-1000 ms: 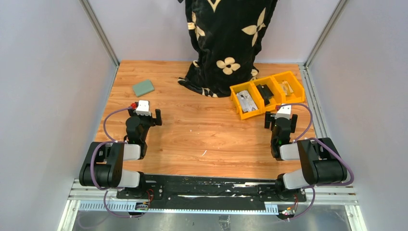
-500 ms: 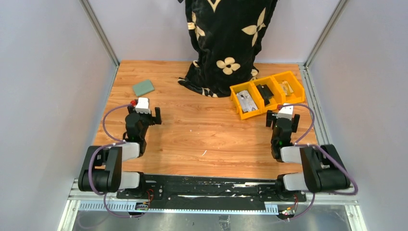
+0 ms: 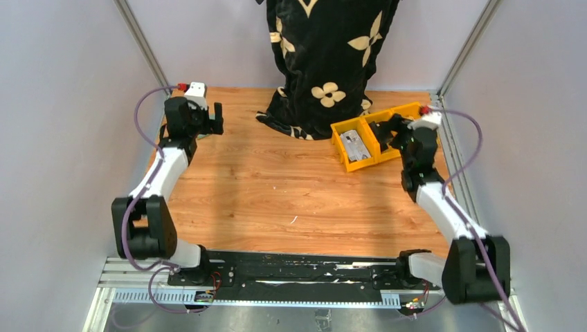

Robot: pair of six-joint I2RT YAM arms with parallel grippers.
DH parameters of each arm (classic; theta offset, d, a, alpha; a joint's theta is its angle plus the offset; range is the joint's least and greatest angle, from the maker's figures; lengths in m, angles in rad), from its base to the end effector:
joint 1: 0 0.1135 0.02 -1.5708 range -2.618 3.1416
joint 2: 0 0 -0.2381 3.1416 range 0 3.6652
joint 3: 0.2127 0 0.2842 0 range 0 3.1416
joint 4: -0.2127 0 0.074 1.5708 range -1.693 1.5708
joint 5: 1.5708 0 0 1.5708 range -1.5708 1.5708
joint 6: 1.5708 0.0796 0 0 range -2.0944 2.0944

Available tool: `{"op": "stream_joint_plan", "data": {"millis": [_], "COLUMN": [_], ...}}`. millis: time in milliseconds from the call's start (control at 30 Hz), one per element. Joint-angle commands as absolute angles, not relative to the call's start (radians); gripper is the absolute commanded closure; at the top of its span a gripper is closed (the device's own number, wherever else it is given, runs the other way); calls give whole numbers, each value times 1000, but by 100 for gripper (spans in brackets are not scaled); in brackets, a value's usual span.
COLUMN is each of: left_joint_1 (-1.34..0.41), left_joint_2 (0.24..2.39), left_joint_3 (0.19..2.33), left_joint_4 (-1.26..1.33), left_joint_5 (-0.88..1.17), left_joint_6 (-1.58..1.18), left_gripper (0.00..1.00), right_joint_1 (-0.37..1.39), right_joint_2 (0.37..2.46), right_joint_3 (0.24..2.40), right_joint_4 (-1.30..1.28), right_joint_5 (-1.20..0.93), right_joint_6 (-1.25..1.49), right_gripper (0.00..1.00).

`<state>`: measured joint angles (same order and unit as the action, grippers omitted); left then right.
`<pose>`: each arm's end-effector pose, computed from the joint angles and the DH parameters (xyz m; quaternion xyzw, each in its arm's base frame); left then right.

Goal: Take the credit cards out of the card holder
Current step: Move the storage box to the center of the board.

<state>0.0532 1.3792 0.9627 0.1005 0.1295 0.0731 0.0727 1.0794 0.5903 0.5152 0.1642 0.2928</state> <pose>0.3983 0.0109 0.2422 0.0460 0.8074 -0.0153 0.5879 0.3336 0.0112 0.2499 0.1348 0.6848 0.0735 0.7124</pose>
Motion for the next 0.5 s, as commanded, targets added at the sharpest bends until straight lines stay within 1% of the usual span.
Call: {"op": "stream_joint_plan", "data": {"millis": [0, 100, 167, 200, 400, 467], "left_joint_1": [90, 130, 158, 170, 205, 207], "left_joint_2": [1550, 1690, 1777, 1813, 1956, 1997], "left_joint_3": [1135, 1313, 1417, 1455, 1581, 1620], "left_joint_4": [-186, -287, -347, -365, -359, -361], "left_joint_5": [131, 136, 154, 159, 140, 123], "left_joint_6": [93, 89, 104, 110, 164, 170], "left_gripper": [0, 1, 9, 10, 10, 10], "right_joint_1": [171, 274, 320, 339, 400, 416], "right_joint_2": [1259, 1368, 1430, 1461, 1638, 1691], "right_joint_3": [819, 905, 941, 958, 1079, 1113], "right_joint_4": [184, 113, 100, 97, 45, 33], "right_joint_5": [-44, 21, 54, 60, 107, 116], "right_joint_6": [279, 219, 205, 201, 184, 179], "right_gripper": [10, 15, 17, 17, 20, 22]}}
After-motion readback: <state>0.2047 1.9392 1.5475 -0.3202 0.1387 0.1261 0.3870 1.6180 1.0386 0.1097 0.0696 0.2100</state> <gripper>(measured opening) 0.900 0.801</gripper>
